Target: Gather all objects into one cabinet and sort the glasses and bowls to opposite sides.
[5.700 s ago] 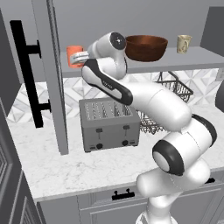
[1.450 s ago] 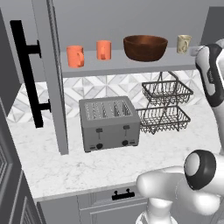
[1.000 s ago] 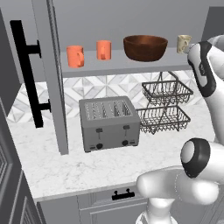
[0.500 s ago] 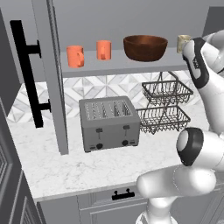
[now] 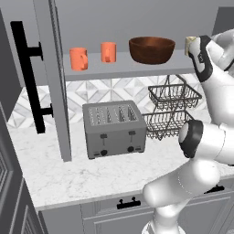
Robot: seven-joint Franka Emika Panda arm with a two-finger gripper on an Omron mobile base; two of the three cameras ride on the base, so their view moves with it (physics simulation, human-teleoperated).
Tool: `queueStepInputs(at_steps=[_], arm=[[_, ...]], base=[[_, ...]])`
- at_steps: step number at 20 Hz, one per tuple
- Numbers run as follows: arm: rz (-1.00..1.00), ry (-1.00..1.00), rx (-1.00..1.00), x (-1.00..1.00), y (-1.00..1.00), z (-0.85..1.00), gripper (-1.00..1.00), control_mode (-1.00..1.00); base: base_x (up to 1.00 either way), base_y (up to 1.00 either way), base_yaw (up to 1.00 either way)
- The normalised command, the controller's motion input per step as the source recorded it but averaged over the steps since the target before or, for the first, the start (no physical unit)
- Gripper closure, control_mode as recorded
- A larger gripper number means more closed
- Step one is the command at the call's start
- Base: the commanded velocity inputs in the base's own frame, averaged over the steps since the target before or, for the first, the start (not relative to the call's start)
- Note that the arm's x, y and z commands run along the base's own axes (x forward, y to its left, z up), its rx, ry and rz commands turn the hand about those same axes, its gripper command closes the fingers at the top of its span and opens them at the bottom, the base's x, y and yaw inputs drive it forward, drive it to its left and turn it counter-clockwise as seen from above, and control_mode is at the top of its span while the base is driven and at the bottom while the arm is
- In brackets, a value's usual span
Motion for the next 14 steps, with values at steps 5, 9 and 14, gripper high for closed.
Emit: queueStepInputs(at_steps=[5,9,14], arm=[[0.00,0.00,0.00,0.32,0.00,0.00,-1.00,-1.00],[-0.01,0.00,0.00,0.21,-0.21,-0.08,-1.00,-1.00],[-0.01,0.00,0.00,0.20,-0.16,-0.10,-1.00,-1.00]], base=[[0.00,0.00,0.00],[0.00,0.00,0.00],[0.00,0.00,0.00]])
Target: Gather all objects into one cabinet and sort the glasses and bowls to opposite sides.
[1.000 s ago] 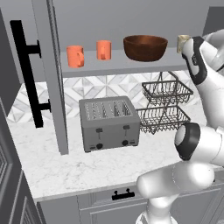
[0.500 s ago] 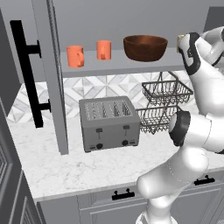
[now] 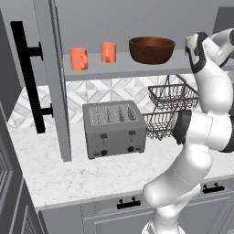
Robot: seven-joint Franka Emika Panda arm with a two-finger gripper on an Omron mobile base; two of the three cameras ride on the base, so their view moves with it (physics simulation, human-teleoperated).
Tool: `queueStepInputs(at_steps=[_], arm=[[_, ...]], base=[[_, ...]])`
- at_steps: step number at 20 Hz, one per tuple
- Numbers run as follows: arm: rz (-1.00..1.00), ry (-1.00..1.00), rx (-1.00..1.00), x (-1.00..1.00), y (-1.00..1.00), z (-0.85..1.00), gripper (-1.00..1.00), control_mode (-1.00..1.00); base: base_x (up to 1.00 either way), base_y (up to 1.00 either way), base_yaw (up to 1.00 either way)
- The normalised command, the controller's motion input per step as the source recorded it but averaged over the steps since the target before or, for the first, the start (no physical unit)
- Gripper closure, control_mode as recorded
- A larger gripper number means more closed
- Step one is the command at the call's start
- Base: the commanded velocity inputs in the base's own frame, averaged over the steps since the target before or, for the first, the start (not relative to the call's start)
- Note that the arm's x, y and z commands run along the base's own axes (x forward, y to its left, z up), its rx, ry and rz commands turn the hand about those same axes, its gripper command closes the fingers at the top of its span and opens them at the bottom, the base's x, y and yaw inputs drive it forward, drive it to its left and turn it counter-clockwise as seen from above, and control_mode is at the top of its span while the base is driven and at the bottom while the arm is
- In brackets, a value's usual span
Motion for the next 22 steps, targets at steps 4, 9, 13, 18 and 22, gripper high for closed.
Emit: queueStepInputs(at_steps=[4,9,13,18,22], arm=[[0.00,0.00,0.00,0.23,0.00,-0.03,-1.00,-1.00],[0.00,0.00,0.00,0.28,0.00,0.00,-1.00,-1.00],[0.00,0.00,0.00,0.29,0.00,0.00,-1.00,-1.00],[0.00,0.00,0.00,0.18,0.00,-0.05,-1.00,-1.00],[0.00,0.00,0.00,0.06,0.00,-0.05,1.00,-1.00]], base=[[0.00,0.00,0.00],[0.00,0.00,0.00],[0.00,0.00,0.00],[0.00,0.00,0.00],[0.00,0.00,0.00]])
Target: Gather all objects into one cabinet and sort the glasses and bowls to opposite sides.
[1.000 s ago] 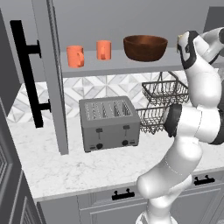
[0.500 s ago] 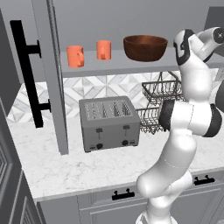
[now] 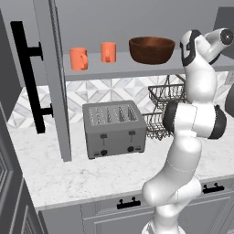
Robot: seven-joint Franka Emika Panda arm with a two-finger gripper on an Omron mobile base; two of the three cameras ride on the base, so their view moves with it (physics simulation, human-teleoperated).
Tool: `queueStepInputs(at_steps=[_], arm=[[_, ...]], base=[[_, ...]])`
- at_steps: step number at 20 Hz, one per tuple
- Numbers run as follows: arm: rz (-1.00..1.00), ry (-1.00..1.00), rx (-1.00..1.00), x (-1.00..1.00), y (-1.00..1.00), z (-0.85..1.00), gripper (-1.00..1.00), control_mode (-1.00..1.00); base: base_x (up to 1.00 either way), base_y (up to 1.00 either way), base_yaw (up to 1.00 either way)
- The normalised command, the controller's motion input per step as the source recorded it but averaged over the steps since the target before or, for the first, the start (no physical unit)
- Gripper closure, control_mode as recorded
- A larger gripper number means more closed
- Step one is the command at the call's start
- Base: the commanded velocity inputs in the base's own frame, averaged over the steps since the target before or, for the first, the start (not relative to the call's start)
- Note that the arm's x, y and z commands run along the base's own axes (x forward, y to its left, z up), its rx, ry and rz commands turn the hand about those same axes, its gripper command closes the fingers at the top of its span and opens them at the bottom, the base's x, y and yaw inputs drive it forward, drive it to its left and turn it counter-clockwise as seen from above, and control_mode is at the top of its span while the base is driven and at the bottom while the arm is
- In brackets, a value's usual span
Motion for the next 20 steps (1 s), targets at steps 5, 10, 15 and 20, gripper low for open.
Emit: queueStepInputs(at_steps=[5,10,15,20], arm=[[0.00,0.00,0.00,0.01,0.00,-0.01,1.00,-1.00],[0.00,0.00,0.00,0.00,0.00,0.00,1.00,-1.00],[0.00,0.00,0.00,-0.22,-0.01,0.00,1.00,-1.00],[0.00,-0.04,0.00,-0.79,-0.09,0.06,1.00,-1.00]], base=[[0.00,0.00,0.00],[0.00,0.00,0.00],[0.00,0.00,0.00],[0.00,0.00,0.00]])
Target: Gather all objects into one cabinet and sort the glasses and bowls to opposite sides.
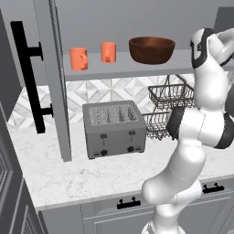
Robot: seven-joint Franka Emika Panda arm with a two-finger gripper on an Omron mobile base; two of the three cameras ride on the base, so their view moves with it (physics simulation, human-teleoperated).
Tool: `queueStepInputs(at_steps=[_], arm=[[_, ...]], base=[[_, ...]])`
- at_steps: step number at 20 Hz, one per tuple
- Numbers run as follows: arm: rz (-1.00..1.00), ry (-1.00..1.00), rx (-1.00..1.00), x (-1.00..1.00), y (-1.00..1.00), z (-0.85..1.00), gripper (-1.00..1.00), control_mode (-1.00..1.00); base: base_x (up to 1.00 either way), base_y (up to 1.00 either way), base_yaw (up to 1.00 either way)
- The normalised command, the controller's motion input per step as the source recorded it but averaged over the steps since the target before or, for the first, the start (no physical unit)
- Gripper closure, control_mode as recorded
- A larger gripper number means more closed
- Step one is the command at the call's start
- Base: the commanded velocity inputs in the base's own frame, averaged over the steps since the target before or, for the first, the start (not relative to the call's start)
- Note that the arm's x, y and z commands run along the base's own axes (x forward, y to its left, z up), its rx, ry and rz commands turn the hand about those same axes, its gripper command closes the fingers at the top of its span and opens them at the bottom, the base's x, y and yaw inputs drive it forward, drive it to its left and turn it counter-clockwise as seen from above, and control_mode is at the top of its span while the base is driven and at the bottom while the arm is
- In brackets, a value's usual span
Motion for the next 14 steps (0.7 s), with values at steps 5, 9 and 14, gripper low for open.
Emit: queueStepInputs(at_steps=[5,9,14], arm=[[0.00,-0.02,0.00,-0.85,-0.08,0.01,1.00,-1.00],[0.00,-0.01,0.00,-0.88,-0.01,0.07,1.00,-1.00],[0.00,0.00,0.00,-0.87,0.14,0.07,1.00,-1.00]], base=[[0.00,0.00,0.00],[0.00,0.00,0.00],[0.00,0.00,0.00]])
